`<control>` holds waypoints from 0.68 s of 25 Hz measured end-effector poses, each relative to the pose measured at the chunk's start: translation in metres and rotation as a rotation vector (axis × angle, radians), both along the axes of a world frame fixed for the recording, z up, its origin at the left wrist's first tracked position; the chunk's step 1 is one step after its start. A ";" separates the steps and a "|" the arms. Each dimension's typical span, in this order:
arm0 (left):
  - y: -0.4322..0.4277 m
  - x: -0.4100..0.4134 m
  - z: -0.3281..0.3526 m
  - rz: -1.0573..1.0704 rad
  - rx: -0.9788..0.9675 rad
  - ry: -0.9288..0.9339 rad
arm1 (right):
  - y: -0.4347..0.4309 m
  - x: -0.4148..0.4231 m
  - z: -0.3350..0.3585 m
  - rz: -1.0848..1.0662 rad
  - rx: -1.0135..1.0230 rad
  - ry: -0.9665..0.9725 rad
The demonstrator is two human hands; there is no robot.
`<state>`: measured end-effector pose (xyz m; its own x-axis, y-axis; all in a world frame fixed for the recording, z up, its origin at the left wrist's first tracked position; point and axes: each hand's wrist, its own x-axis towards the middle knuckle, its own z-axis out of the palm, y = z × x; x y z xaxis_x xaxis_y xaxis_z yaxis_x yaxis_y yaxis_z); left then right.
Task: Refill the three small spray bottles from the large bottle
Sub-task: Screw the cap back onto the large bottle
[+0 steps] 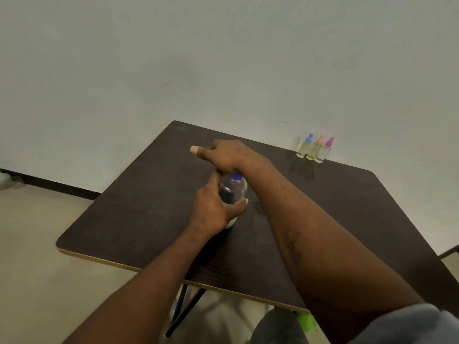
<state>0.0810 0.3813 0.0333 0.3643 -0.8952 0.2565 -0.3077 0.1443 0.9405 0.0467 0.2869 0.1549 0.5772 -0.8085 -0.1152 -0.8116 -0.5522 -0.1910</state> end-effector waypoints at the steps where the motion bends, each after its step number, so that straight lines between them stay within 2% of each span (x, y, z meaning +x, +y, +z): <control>1: 0.000 0.000 -0.001 0.006 -0.002 -0.003 | -0.003 0.003 -0.002 0.014 0.007 0.092; 3: -0.001 -0.001 -0.003 0.022 -0.011 0.010 | -0.007 0.007 -0.005 0.023 0.023 0.173; 6: -0.003 -0.002 -0.005 0.032 -0.031 0.035 | -0.012 0.003 -0.011 -0.023 0.024 -0.034; 9: -0.005 -0.001 -0.006 0.037 -0.040 0.039 | -0.009 -0.005 -0.016 -0.013 -0.203 -0.159; 12: -0.007 -0.004 -0.009 0.044 -0.046 0.035 | -0.010 -0.009 -0.019 -0.035 -0.181 -0.235; 17: -0.010 -0.002 -0.010 0.046 -0.062 0.037 | -0.033 0.008 -0.025 -0.014 -0.091 0.010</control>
